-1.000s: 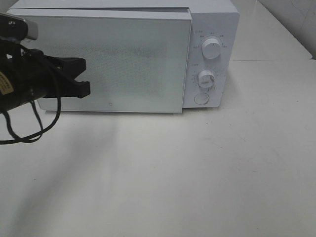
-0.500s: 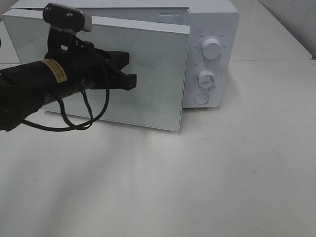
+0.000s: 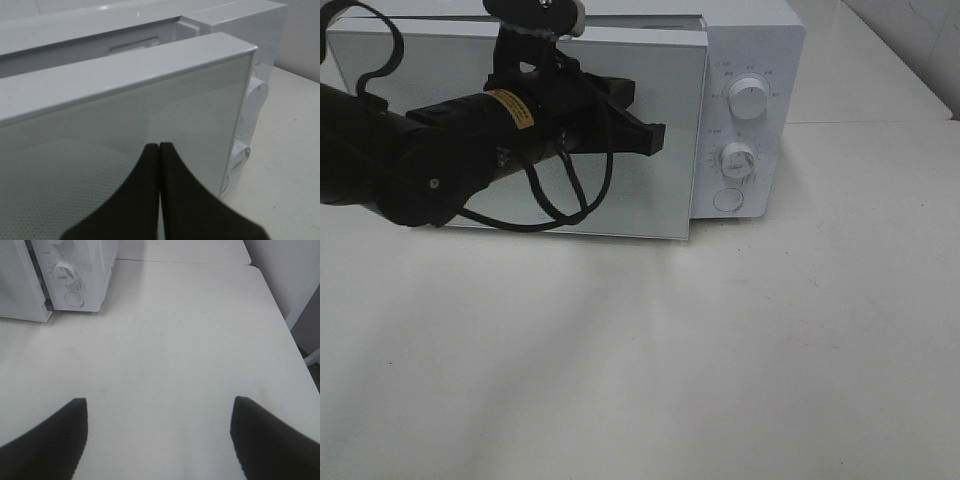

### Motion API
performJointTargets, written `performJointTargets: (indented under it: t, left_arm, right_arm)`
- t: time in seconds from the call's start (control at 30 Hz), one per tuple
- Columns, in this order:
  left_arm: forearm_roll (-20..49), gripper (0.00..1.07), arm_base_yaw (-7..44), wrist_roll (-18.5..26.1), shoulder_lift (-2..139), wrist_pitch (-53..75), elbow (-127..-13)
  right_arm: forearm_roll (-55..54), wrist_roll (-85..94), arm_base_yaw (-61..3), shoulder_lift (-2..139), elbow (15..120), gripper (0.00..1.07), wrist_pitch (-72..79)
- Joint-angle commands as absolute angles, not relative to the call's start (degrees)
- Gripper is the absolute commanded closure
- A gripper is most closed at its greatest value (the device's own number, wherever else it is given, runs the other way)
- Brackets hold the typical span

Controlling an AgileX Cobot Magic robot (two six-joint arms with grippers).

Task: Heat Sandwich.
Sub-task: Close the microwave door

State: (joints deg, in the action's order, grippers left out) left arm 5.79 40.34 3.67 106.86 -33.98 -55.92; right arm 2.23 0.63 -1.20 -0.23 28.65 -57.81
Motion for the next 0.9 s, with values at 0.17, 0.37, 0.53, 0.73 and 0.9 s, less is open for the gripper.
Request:
performJointTargets:
  t: [0.17,0.37,0.53,0.73,0.9]
  left_arm:
    - [10.2,1.07,41.4,5.3,109.5,-31.9,-60.0]
    - [11.1,1.07,41.4,5.5,111.8,-31.0,-62.7]
    - [13.1,1.07,41.4,7.3,112.8,-31.0,-64.2]
    - [15.1,1.07,41.2,10.3,112.8,-31.4,-64.2]
    - [16.9,1.07,41.2,10.7,112.9,-31.8,-64.2]
  right_arm:
    - [2.5,0.0,-0.8,-1.7,28.5,0.31,-57.1]
    - [2.5,0.0,-0.8,-1.7,28.5,0.31,-57.1]
    - [2.5,0.0,-0.8,-1.7,28.5,0.31,-57.1]
    - [2.5,0.0,-0.8,-1.7,28.5,0.31,-57.1]
    - [2.5,0.0,-0.8,-1.7,28.5,0.31,-57.1]
